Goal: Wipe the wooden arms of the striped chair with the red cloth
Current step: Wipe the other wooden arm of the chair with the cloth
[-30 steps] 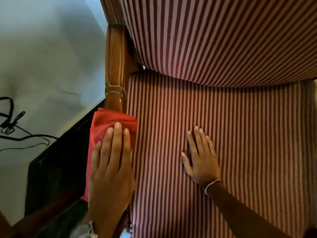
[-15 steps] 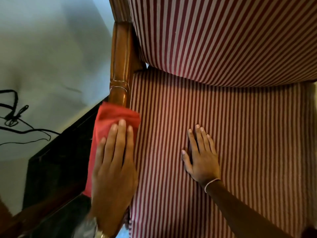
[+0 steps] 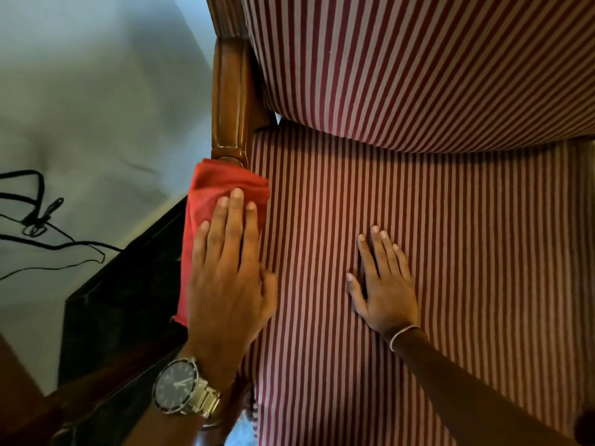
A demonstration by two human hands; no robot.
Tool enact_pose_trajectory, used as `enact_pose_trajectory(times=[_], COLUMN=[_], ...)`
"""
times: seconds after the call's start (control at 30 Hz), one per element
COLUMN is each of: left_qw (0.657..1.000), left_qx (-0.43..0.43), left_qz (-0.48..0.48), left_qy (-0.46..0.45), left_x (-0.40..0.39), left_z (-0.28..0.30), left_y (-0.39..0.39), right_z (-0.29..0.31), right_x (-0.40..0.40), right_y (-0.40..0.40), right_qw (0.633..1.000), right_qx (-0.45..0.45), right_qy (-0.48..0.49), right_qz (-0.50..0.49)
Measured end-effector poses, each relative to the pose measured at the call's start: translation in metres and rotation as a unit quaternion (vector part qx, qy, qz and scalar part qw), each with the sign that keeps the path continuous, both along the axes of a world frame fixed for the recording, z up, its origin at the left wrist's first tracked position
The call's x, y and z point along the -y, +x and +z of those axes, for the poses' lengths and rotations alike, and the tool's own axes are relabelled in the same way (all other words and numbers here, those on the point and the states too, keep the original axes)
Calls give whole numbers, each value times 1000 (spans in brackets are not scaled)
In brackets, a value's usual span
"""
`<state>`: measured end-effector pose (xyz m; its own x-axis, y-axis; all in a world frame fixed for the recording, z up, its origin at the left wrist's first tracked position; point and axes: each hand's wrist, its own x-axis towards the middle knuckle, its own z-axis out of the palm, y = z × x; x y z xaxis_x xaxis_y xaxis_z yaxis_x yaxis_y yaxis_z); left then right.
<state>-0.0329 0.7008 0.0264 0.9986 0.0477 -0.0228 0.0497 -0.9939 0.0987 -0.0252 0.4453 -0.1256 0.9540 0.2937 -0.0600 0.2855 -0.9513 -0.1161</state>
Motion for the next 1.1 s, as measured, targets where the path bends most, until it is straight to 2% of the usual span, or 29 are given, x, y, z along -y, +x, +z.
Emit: enact_pose_trajectory(times=[0.1,0.27,0.37,0.5,0.63,0.7,0.77,0.9,1.0,1.1], left_qw=[1000,1000,999,1000,999,998,997,997,1000,999], left_qx=[1,-2,-2,-11,39,47,45,46,27,18], left_qz=[-4,15,30,9,9,35,43,42,16,-2], left_qy=[21,1,-24,-3,-25,-37,-39,-34,3,28], left_x=[-4,-7,-2,-3,-8,-11,-13,-6,1,-4], left_z=[3,6,6,-2,-1,2,0,-5,-8,-3], left_y=[27,82,37,-24,46,98,118,40,-23,8], right_z=[-1,-1,1,1,2,2,2,2,1,-1], right_x=[-1,1,1,0,-1,-1,-1,0,-1,-1], right_y=[-1,-1,-1,-3,-2,-2,-3,-2,-2,-3], right_qw=[1000,1000,1000,1000,1000,1000,1000,1000,1000,1000], right_qx=[5,4,10,6,8,6,7,11,14,20], right_qy=[5,-3,2,4,1,1,1,3,9,15], right_qz=[2,0,1,-7,-7,-6,-3,-2,-6,-2])
